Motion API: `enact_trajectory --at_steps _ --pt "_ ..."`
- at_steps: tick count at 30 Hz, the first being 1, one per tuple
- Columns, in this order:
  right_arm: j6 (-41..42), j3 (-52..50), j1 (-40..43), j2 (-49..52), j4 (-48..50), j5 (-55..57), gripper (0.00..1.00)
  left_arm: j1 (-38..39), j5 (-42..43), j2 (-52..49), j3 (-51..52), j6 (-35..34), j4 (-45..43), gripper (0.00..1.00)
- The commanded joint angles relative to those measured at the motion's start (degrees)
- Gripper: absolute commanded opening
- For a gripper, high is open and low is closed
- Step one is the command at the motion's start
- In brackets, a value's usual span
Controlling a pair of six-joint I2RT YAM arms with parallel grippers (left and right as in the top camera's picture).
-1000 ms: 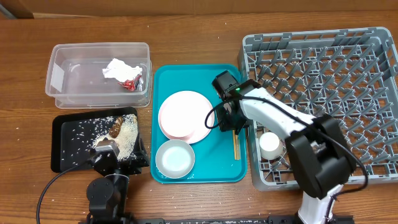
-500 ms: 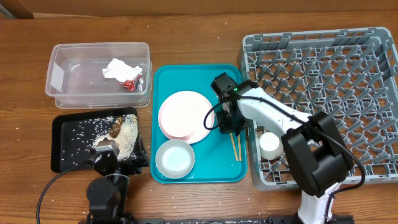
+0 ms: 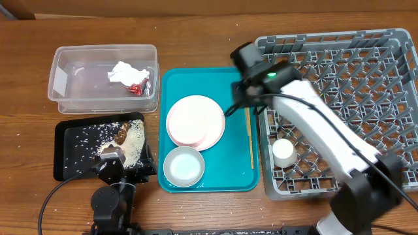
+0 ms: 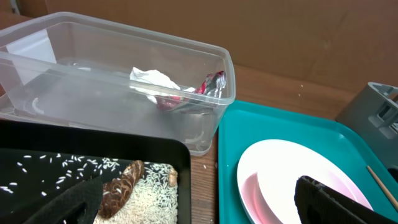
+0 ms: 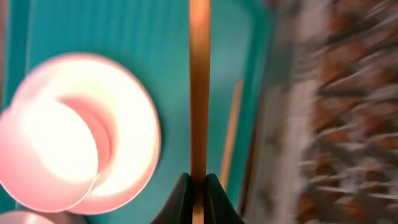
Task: Sort waste into correct bins and load items into the dishwasher
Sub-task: 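Pinch the chopsticks with the right gripper and lift them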
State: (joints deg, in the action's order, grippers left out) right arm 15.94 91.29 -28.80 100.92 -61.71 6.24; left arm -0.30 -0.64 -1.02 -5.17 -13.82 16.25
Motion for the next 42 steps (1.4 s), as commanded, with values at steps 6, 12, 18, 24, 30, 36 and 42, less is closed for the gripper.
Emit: enact_trajectory --at_steps 6,12,18,24,30,36,42 --pt "-11.9 -1.4 9.0 1.9 2.4 5.7 0.04 0.3 0.3 0.5 0.3 -1.0 -0.2 1.0" --pt "-11.9 -1.4 10.7 4.5 1.9 1.8 0.09 0.3 0.3 0.5 0.3 -1.0 -0.2 1.0" --pt "-11.3 0.3 6.8 3.3 -2.3 -5.0 0.49 0.3 0.3 0.5 0.3 -1.0 -0.2 1.0" --pt "-8.6 -1.1 -1.5 3.0 -2.4 -6.3 0.54 0.3 0.3 0.5 0.3 -1.0 -0.2 1.0" --pt "-0.8 -8.3 -7.6 3.7 3.8 2.0 0.54 0.3 0.3 0.5 0.3 -1.0 -0.2 1.0" --pt "3.2 -18.5 -6.8 4.1 14.4 9.0 0.55 0.3 0.3 0.5 0.3 -1.0 -0.2 1.0" --pt "2.9 -22.8 -5.2 4.8 19.2 9.1 0.53 0.3 0.3 0.5 0.3 -1.0 -0.2 1.0"
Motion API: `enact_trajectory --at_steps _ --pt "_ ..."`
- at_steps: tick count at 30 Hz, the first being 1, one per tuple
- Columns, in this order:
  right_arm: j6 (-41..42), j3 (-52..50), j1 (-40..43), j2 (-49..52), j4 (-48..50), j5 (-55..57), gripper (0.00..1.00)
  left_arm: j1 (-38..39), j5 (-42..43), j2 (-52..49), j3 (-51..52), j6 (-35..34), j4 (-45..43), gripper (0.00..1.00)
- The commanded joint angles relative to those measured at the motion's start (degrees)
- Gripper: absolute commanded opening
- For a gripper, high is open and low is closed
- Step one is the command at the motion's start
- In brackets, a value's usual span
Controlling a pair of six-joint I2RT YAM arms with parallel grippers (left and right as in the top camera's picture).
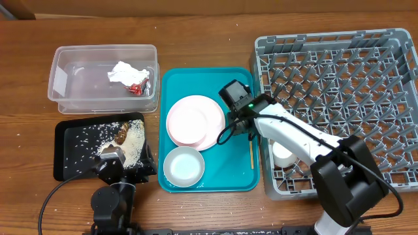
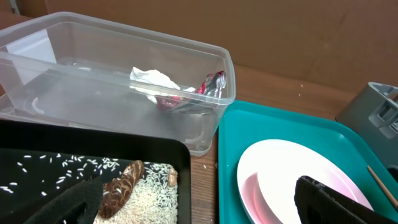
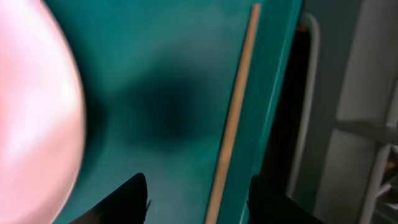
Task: Sort waste into correct bins and load items into the dishwasher
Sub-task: 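Pinch the chopsticks with the right gripper and lift them, then carry the chopsticks into the rack and lower them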
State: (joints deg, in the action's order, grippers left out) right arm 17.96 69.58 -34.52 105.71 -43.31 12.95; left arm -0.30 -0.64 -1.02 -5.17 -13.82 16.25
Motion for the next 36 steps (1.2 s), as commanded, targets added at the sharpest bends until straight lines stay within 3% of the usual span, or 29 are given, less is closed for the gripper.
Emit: enact_trajectory --at_steps 1,6,14,19,23,27,28,32,36 --pt "0.2 -1.2 0.5 0.4 0.9 2.2 0.52 0.3 0.3 0.5 0.3 -1.0 -0.2 1.0" --pt "-1.2 -1.3 0.5 2.4 1.0 -1.1 0.43 0.3 0.3 0.5 0.3 -1.0 -0.2 1.0" --pt "-1.0 -1.3 0.5 6.1 1.0 -1.3 0.43 0.3 0.3 0.5 0.3 -1.0 -0.2 1.0" --pt "-2.1 -1.3 0.4 6.2 0.5 -4.5 0.36 0.3 0.3 0.5 0.3 -1.0 -0.2 1.0" --pt "-1.6 -1.3 0.5 6.2 0.1 -4.5 0.39 0.3 0.3 0.5 0.3 -1.0 -0.2 1.0" --pt "-2.1 -1.3 0.5 6.2 -0.6 -4.9 0.31 0.3 0.3 0.5 0.3 -1.0 -0.2 1.0" --pt "-2.0 -1.3 0.3 6.2 -1.1 -3.7 0.31 0.3 0.3 0.5 0.3 -1.0 -0.2 1.0" --pt "-1.5 -1.2 0.1 6.2 -2.6 1.8 0.5 0.3 0.3 0.5 0.3 -1.0 -0.2 1.0" --pt "-1.5 -1.2 0.8 6.2 -2.4 -1.7 0.51 0.3 0.3 0.5 0.3 -1.0 -0.2 1.0"
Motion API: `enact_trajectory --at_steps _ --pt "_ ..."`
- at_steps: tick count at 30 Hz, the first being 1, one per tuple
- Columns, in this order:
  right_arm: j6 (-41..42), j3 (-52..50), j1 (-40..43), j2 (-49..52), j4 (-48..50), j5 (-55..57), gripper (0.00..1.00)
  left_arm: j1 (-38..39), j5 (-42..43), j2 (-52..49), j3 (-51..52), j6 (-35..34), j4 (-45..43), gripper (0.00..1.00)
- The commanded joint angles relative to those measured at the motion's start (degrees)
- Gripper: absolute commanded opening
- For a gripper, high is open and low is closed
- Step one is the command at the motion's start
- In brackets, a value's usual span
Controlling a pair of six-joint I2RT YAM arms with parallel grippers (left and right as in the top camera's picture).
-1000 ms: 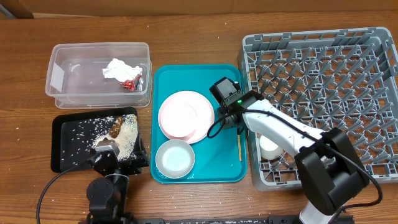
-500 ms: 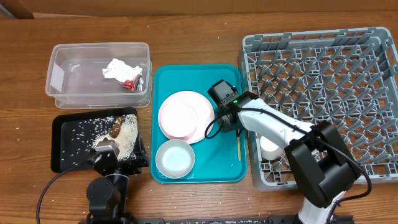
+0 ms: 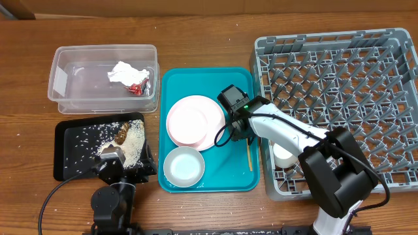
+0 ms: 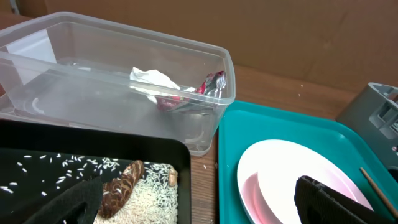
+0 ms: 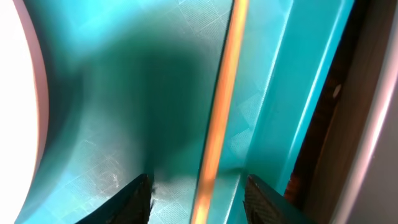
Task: Sort waste into correct bins and load items into the dishwasher
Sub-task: 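Carry the chopsticks into the rack and lower them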
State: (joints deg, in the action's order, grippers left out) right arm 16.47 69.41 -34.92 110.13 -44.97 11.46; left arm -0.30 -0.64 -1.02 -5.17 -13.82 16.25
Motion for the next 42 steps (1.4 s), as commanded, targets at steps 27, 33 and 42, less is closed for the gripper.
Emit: enact_trajectory --at_steps 27,33,42 --pt "-0.3 25.7 3.9 -4.6 -16.7 -5.8 0.04 0.3 0.3 0.5 0.3 -1.0 -0.2 1.0" --pt "-3.6 28.7 10.3 -5.7 -18.4 -1.1 0.04 0.3 0.3 0.5 0.3 -1.0 -0.2 1.0" --pt "-7.1 22.7 14.4 -4.2 -17.7 -4.5 0.08 0.3 0.3 0.5 0.3 -1.0 -0.2 1.0"
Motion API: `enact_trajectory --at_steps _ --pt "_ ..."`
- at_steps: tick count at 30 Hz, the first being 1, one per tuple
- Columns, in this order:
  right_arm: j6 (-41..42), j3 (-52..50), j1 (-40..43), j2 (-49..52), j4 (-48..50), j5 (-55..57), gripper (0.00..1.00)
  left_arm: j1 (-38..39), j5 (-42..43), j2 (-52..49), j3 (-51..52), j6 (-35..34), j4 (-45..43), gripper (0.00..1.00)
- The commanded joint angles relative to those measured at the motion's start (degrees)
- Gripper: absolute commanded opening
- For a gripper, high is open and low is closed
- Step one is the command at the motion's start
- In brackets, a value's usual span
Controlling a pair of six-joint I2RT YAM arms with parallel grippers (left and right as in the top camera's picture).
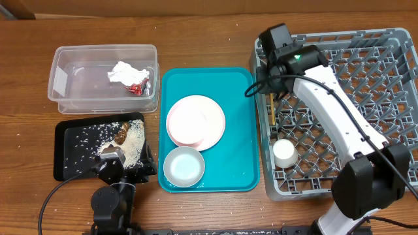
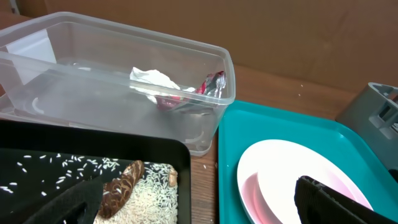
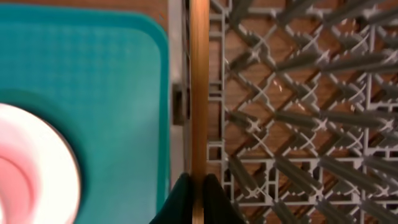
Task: Sort waste into correct bins and load items into the dishwasher
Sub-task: 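Carry the chopsticks into the rack and lower them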
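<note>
My right gripper (image 1: 275,51) hangs over the left edge of the grey dish rack (image 1: 339,111), shut on a wooden chopstick (image 3: 199,93). In the right wrist view the chopstick runs straight up from the shut gripper (image 3: 199,182), along the line between the teal tray (image 3: 93,74) and the rack (image 3: 280,124). On the teal tray (image 1: 241,130) lie stacked pink plates (image 1: 196,122) and a white bowl (image 1: 183,166). My left gripper (image 2: 199,208) stands open at the near edge, between the black tray and the plates (image 2: 292,174).
A white cup (image 1: 283,153) sits in the rack's near left part. At the back left, a clear bin (image 1: 65,81) holds crumpled wrappers (image 1: 129,76). In front of it, a black tray (image 1: 72,153) carries rice and a brown food scrap (image 1: 122,132).
My right gripper was open and low on the tray, astride the chopstick by the tray's right rim. It is now shut on that chopstick over the rack's left edge. No chopstick remains on the tray.
First my right gripper held one chopstick near the rack's corner while a second lay on the tray. Then it was open above that second chopstick, then down around it. Now it holds it at the rack. The left arm stayed still.
</note>
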State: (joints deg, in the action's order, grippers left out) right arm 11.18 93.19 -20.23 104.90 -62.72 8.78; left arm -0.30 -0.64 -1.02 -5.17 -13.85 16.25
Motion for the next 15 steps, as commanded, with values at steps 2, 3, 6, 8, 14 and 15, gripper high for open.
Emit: enact_trajectory --at_steps 2,3,6,8,14,15 --pt "-4.3 -1.0 -0.9 0.9 -0.5 -2.7 0.3 0.3 0.3 0.5 0.3 -1.0 -0.2 1.0" --pt "-4.2 -0.8 -1.4 0.9 -0.9 -1.9 0.32 0.3 0.3 0.5 0.3 -1.0 -0.2 1.0" --pt "-3.7 -0.4 -3.3 0.2 -1.5 -2.6 0.35 0.3 0.3 0.5 0.3 -1.0 -0.2 1.0" --pt "-3.7 -0.4 -5.0 -0.4 -1.5 -5.4 0.38 0.3 0.3 0.5 0.3 -1.0 -0.2 1.0" --pt "1.9 -0.6 -10.7 -0.4 0.2 -11.9 0.43 0.3 0.3 0.5 0.3 -1.0 -0.2 1.0" --pt "3.7 -0.6 -11.5 -0.3 0.9 -12.5 0.46 0.3 0.3 0.5 0.3 -1.0 -0.2 1.0"
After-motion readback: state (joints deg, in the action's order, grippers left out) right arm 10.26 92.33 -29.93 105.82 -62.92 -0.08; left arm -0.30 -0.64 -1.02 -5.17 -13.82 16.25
